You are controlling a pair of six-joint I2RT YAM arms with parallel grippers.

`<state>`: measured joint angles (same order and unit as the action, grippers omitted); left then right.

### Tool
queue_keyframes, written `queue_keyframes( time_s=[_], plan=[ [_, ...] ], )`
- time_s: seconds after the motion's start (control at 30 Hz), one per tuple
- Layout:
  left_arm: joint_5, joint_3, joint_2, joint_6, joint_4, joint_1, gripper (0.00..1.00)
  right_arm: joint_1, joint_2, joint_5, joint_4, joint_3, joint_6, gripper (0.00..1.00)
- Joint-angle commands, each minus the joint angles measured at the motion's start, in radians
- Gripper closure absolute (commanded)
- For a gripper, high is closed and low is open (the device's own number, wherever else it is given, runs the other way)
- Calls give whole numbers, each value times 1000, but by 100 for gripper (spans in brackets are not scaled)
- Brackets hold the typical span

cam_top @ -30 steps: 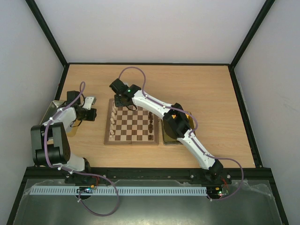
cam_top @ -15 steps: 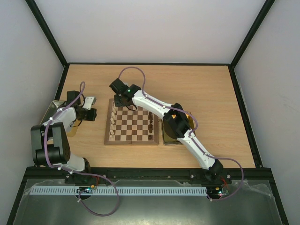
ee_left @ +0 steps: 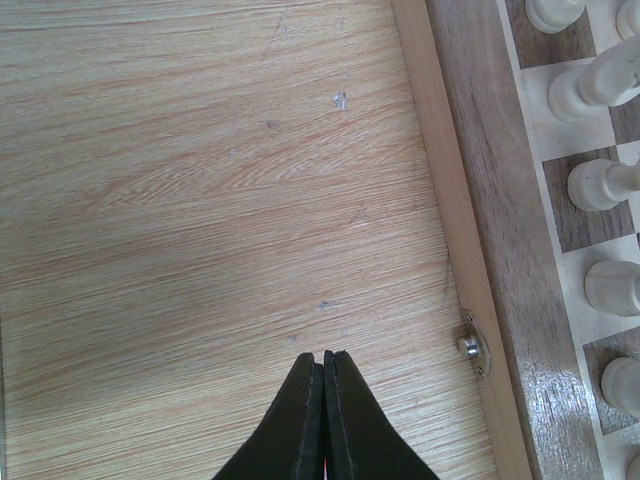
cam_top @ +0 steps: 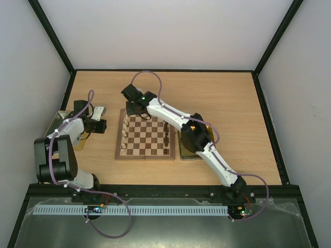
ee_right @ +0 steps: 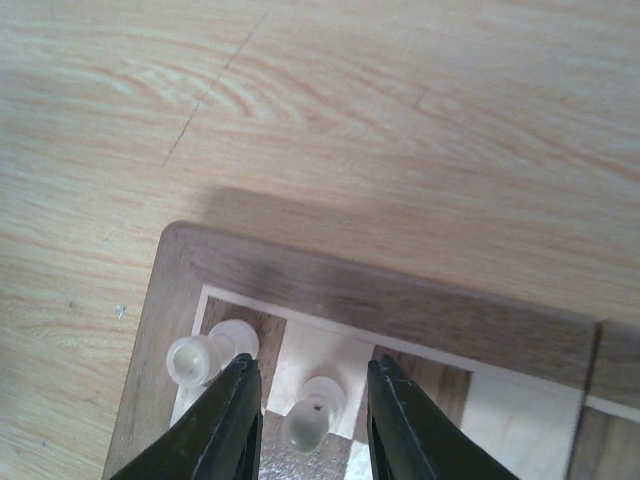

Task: Set up the chess pieces on the board
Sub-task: Place the chess piece on the chessboard, then pick up the chess piece from the storage box.

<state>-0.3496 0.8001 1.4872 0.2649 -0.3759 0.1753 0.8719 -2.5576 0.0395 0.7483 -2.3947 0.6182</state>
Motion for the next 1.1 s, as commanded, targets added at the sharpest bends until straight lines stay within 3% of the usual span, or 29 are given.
queue_keyframes(
  time_s=[0.0, 0.17, 0.37, 0.6, 0.83, 0.93, 1.07],
  plan=[
    [-6, -1, 10, 0, -3, 6, 98, -19, 118, -78, -10, -14, 2, 72],
    [-5, 42, 40, 7, -18, -2, 98, -25, 276, -193, 40, 132, -22, 74],
    [-4, 106, 124, 18, -26, -36, 98, -114, 690, -211, -73, 704, 11, 80],
    [-11, 170, 237, 16, -23, -38, 98, -176, 1030, -272, 30, 1121, 72, 75],
    [-16, 248, 342, -11, -24, -48, 98, -320, 1212, -162, 37, 1354, 88, 72],
    [-28, 288, 387, -14, -43, -56, 98, -363, 1245, -126, 20, 1416, 85, 63],
    [-37, 327, 430, -16, -69, -69, 98, -395, 1253, -77, -4, 1467, 71, 62]
  ],
)
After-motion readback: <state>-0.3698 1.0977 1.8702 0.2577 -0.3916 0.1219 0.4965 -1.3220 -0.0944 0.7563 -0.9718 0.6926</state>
